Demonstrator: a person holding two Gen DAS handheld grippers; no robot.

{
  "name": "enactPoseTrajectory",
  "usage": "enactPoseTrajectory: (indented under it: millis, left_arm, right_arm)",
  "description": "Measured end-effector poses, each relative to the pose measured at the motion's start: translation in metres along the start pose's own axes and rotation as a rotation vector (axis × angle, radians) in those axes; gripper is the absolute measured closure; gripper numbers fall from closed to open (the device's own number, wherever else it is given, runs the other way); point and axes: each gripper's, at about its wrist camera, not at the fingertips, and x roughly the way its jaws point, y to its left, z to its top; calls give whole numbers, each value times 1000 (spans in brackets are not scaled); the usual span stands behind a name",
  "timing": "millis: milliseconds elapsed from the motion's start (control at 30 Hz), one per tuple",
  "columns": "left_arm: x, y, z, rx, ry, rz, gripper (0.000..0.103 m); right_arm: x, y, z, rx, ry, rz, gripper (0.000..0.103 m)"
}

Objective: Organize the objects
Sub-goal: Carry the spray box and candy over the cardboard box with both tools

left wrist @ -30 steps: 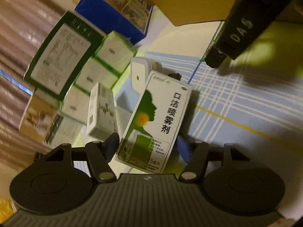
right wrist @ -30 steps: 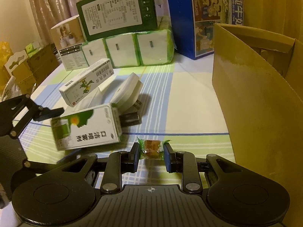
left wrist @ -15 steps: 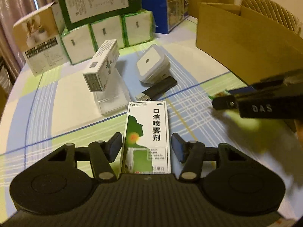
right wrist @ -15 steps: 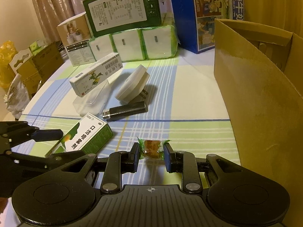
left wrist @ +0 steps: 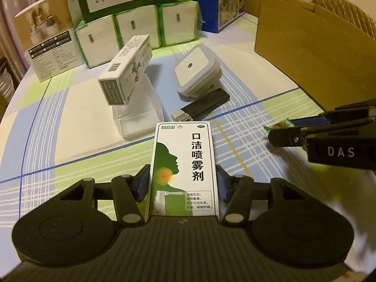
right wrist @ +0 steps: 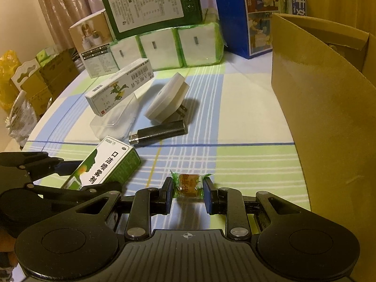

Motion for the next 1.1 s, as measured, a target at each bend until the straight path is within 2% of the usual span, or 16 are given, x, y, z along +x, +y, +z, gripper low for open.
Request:
enactPoseTrajectory:
  millis: [200,433,733,1100]
  left_arm:
    - [-16,-2,-1,-37,-36,32,53]
    - [-40,-1,2,-109,-53,61,53]
    - [-102,-25,-14,-224,-76,67,53]
    - [-178,-89,-28,-221,-106,14,53]
  right_arm:
    - [-10,2,2,-25,-48,-34,79]
    - [-35,5,2,-10,-88,-21,79]
    - [-116,8,-16,32,-144,-24,80]
    - [-219,-2,-47,31,-188,-68,79]
